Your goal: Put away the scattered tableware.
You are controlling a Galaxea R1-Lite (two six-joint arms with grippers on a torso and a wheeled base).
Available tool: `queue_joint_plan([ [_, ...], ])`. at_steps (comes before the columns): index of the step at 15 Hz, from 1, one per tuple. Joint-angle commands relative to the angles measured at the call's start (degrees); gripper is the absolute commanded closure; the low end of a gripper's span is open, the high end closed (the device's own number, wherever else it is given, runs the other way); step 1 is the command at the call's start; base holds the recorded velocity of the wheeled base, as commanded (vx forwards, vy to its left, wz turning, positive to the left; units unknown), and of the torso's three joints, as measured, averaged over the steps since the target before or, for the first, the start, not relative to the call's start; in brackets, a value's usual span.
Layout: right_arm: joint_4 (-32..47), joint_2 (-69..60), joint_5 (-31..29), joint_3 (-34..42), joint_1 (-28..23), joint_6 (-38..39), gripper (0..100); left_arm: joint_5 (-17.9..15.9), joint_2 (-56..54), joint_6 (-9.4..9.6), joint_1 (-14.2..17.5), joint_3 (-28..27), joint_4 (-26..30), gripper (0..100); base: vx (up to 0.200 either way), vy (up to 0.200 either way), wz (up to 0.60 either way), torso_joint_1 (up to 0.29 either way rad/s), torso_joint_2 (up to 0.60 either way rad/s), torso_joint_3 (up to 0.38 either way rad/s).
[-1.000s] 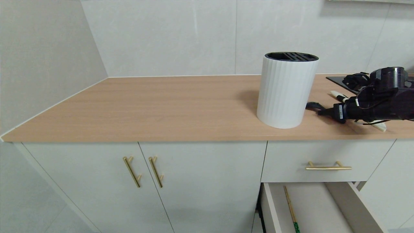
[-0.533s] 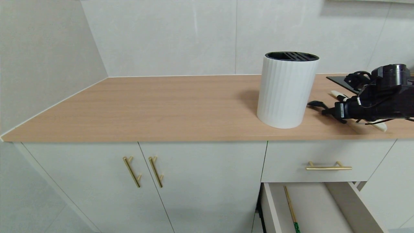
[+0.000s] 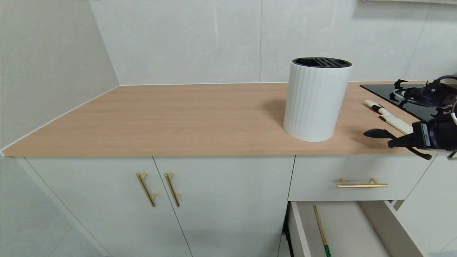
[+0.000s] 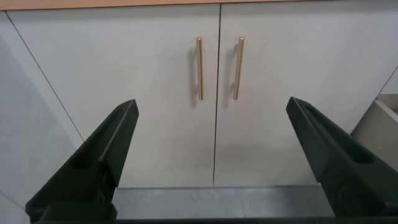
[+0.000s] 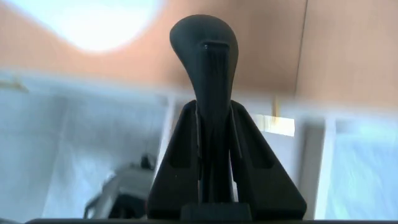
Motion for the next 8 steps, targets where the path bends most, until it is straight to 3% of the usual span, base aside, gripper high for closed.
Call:
queue_joint_plan([
  [1,0.87,-8.97,-6.19,8.51,3.47,-0.14,100,0.05,0.02,0.00,-0.01,0.01,-0.02,0,0.000,0.000,0.00,0.000,0.00,0.000],
  [3,0.95,-11.34,-9.62,14.57,7.34,0.30,100,0.05,0.02,0.00,-0.01,0.01,-0.02,0,0.000,0.000,0.00,0.000,0.00,0.000],
  [8,-1.51,-1.85,-9.71,22.66,7.61,4.16,100,-0.04,0.02,0.00,-0.01,0.01,-0.02,0,0.000,0.000,0.00,0.000,0.00,0.000],
])
